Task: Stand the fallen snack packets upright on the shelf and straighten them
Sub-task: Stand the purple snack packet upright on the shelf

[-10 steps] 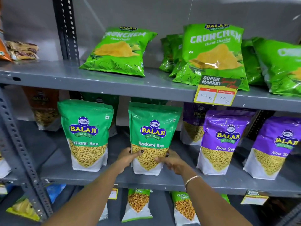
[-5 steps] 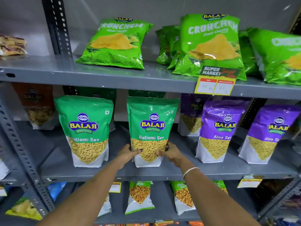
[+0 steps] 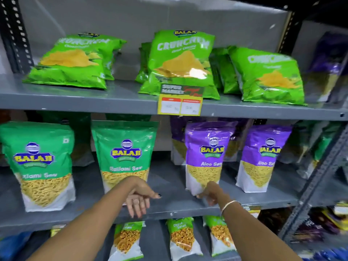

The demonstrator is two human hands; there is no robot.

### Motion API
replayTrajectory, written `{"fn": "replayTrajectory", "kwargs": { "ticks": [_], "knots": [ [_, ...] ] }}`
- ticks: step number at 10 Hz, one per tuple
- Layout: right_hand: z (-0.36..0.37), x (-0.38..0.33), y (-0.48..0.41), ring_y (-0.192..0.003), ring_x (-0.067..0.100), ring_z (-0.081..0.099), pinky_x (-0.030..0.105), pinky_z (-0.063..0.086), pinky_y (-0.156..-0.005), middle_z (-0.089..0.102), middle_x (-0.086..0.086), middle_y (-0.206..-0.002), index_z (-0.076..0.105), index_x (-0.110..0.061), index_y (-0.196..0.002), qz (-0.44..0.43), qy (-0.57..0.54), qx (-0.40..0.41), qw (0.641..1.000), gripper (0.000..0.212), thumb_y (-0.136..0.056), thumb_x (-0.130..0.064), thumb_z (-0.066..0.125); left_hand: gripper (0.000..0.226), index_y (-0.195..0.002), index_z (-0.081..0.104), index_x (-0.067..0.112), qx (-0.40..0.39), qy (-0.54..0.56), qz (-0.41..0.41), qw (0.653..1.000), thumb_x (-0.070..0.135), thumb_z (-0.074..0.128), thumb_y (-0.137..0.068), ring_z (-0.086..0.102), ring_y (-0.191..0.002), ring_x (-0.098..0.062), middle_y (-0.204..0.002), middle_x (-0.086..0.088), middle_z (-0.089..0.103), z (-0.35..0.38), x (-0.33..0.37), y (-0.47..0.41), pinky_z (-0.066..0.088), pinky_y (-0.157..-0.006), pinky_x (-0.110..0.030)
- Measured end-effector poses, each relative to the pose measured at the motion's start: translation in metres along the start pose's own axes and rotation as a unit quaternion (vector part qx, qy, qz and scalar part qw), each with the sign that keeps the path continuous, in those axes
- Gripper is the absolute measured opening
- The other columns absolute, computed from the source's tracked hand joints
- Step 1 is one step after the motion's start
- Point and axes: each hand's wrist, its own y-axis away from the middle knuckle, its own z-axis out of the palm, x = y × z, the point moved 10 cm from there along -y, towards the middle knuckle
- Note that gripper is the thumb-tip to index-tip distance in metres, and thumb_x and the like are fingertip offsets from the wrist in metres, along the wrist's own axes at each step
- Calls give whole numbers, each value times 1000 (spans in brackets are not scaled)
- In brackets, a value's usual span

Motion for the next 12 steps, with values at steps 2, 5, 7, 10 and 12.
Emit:
{"fn": "replayTrajectory", "kwargs": {
  "ticks": [2, 5, 7, 10, 12],
  "knots": [
    [-58, 27, -42, -130, 29, 43, 34, 36, -105, 44, 16, -138, 28, 4, -137, -65, -24, 22, 997, 77, -79, -28, 68, 75, -142, 27, 2, 212, 174, 212, 938, 27, 66, -83, 43, -121, -17, -138, 1, 39, 16, 131, -25, 40, -98, -30],
    [-53, 21, -61, -95, 19, 49, 22, 41, -74, 52, 5, -101, 49, 1, -117, -150, -138, -20, 979, 62, -64, -7, 81, 70, -109, 59, 0, 323, 314, 265, 853, 30, 82, -50, 61, -113, -33, -119, -19, 66, 9, 149, -88, 48, -99, -49],
    [-44, 13, -42, -107, 26, 54, 23, 44, -85, 58, 13, -114, 47, 0, -120, -170, -162, -36, 971, 66, -63, -6, 82, 42, -111, 60, -2, 373, 278, 249, 849, 11, 74, -73, 62, -110, -32, -119, -18, 66, 9, 139, -39, 49, -95, -40],
    [-42, 15, -35, -118, 31, 53, 36, 44, -96, 57, 18, -127, 45, 3, -123, -150, -168, -30, 974, 69, -64, -8, 81, 41, -114, 57, -5, 376, 270, 239, 854, 11, 70, -78, 61, -111, -33, -121, -21, 64, 10, 132, -36, 46, -83, -31],
    [-48, 1, -16, -131, 31, 39, 40, 37, -108, 44, 18, -137, 34, -1, -131, -184, -120, -20, 975, 95, -56, -27, 86, 48, -117, 48, 3, 403, 233, 233, 854, 20, 70, -78, 57, -117, -32, -130, -18, 59, 12, 133, -19, 47, -93, -38]
  ]
}}
